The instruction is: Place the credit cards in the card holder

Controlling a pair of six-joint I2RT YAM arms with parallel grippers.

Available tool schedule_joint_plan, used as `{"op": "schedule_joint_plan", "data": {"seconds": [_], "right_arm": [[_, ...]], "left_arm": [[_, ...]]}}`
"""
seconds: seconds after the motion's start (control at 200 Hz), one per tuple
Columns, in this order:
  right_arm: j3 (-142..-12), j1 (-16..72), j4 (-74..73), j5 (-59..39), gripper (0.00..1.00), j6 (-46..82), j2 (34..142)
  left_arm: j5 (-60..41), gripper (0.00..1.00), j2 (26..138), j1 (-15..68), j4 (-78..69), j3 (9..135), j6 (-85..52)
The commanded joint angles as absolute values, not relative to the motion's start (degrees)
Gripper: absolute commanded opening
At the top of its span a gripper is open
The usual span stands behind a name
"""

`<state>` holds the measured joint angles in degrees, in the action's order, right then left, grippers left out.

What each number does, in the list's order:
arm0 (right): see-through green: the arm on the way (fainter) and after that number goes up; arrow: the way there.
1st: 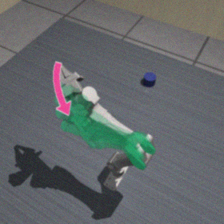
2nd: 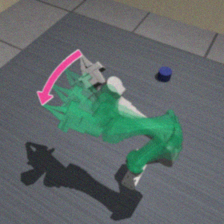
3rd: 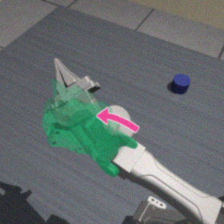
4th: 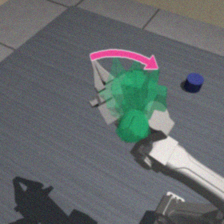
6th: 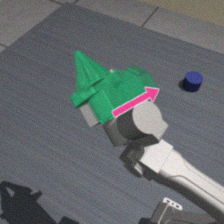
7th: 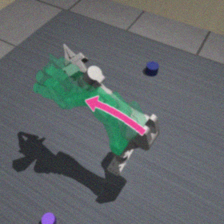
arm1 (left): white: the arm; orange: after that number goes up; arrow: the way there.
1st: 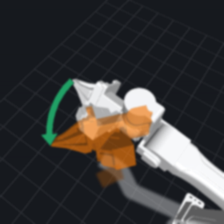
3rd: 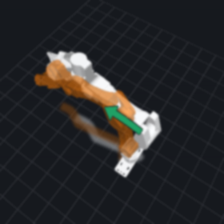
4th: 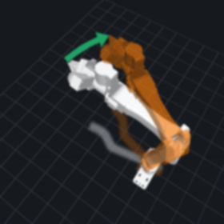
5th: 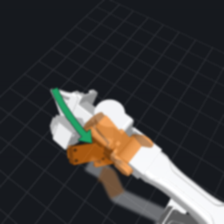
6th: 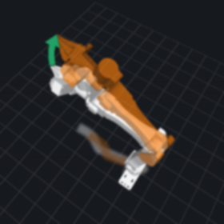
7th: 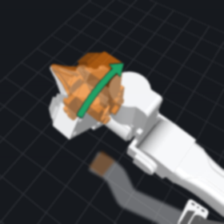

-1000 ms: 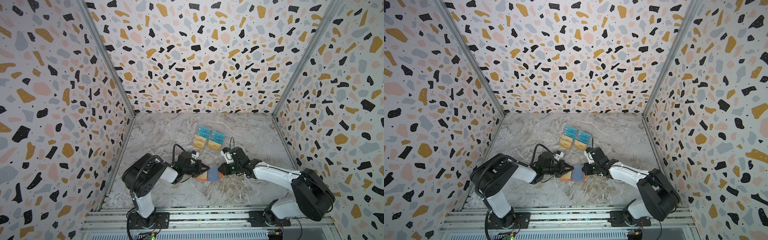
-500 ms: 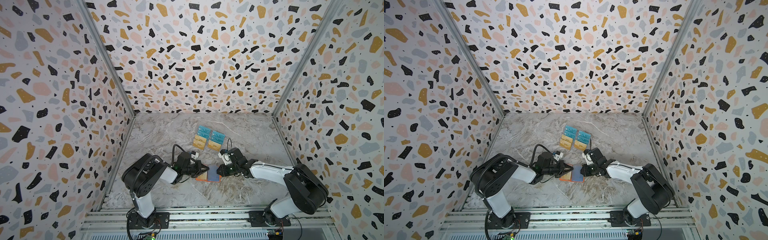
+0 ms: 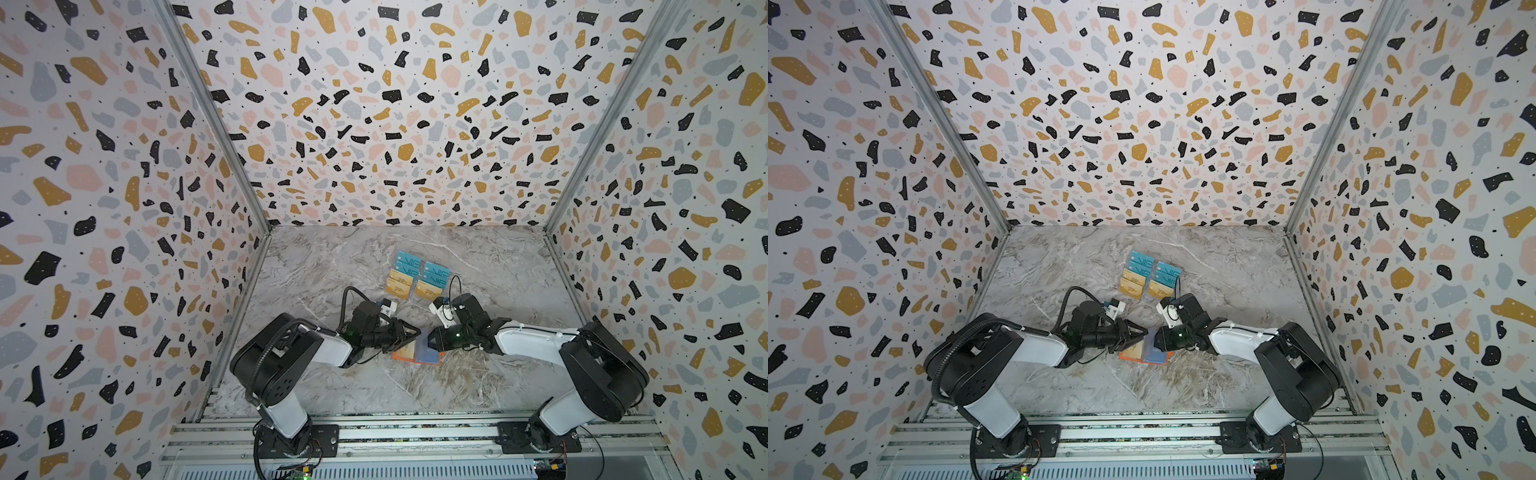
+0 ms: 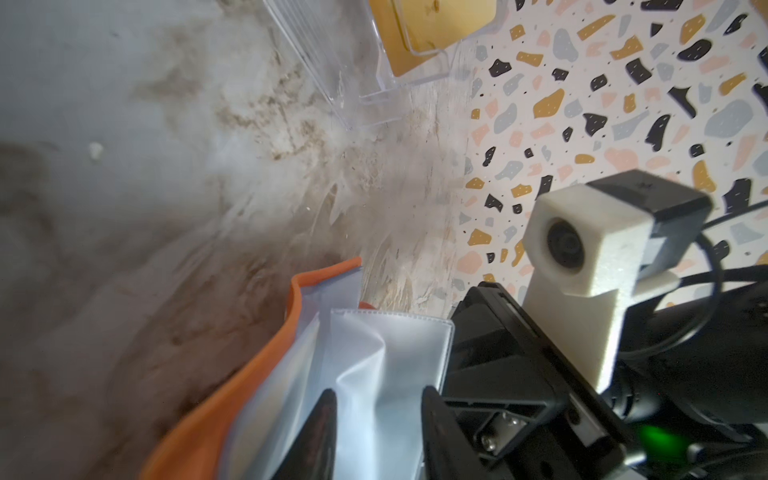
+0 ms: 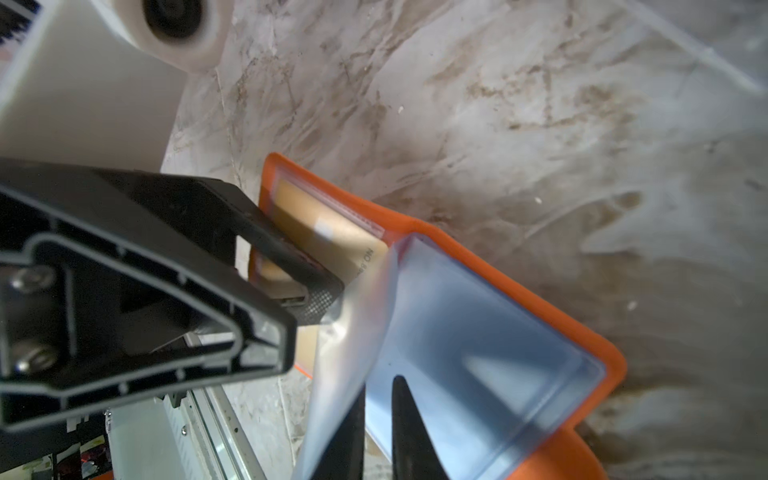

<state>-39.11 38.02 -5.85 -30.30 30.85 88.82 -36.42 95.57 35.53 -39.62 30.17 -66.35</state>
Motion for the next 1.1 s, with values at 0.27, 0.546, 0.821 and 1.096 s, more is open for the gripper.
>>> {"op": "schedule_joint_plan", "data": {"seconds": [0.27,0.546,0.821,1.096], "right_arm": [[-45.2,40.6,-7.3,-30.8,0.16,31.1,93.1],[-47.3,41.8,-6.6,-31.2,0.17,30.6,95.2],[-47.2,42.4,-11.5,-31.2,0.16,32.6,98.7],[-49.6,43.2,-10.9,-31.3,0.16,31.7,101.5]], "left_arm": [[-24.1,0.47,87.2,33.8,-4.5,40.7,-46.1],[-28.3,0.43,83.9,31.0,-10.8,35.6,-48.5],[-29.9,0.43,80.9,28.6,-7.3,35.2,-44.9],[-21.3,0.54,81.2,28.6,3.3,36.4,-36.9]]}}
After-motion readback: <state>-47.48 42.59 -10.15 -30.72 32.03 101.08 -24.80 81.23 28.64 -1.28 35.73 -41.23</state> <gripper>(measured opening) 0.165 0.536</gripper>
